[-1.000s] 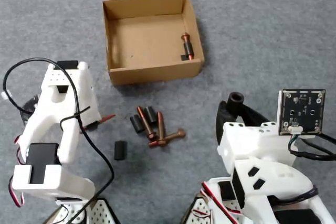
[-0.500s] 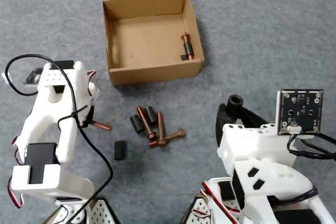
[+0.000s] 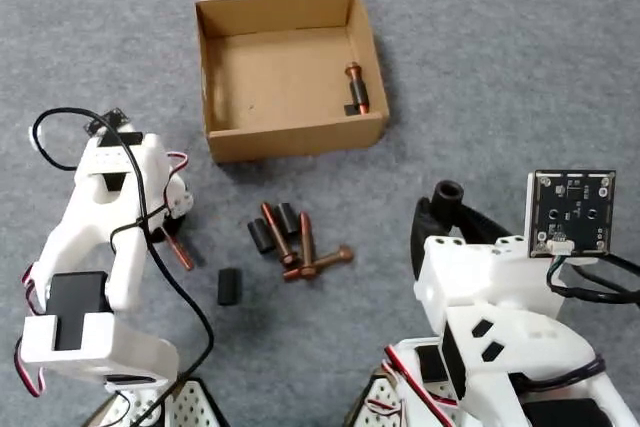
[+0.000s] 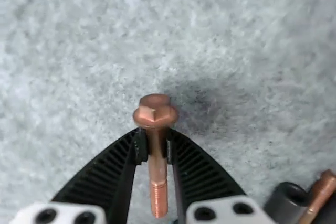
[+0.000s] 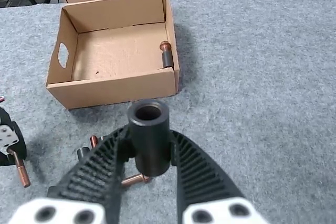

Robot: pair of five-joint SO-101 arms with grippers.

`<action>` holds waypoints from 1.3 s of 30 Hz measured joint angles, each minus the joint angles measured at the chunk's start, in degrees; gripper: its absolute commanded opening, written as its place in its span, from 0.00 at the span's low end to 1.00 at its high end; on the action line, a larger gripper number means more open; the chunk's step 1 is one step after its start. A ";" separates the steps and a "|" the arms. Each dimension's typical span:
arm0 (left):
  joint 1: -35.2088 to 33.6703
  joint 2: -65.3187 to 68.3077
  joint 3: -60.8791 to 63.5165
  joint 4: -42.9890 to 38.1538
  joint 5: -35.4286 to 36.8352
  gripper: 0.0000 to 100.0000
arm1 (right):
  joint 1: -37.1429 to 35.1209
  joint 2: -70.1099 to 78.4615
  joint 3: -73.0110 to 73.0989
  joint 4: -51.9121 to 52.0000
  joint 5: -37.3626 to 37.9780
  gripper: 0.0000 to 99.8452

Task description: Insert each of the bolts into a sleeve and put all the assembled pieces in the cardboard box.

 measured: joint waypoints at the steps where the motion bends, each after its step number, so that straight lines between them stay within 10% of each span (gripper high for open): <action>1: 0.00 0.00 0.00 -0.09 -1.41 0.02 | 0.00 0.00 0.00 0.00 0.00 0.00; 7: 0.00 0.00 0.00 -0.26 -12.40 0.02 | 0.00 0.00 0.00 0.00 0.00 0.00; 28: -4.40 0.09 5.27 -14.95 -13.10 0.02 | 0.00 0.00 -0.09 0.00 0.00 0.00; 39: -4.57 0.09 -2.90 -2.29 -13.10 0.02 | -0.09 0.00 -0.09 0.00 0.00 0.00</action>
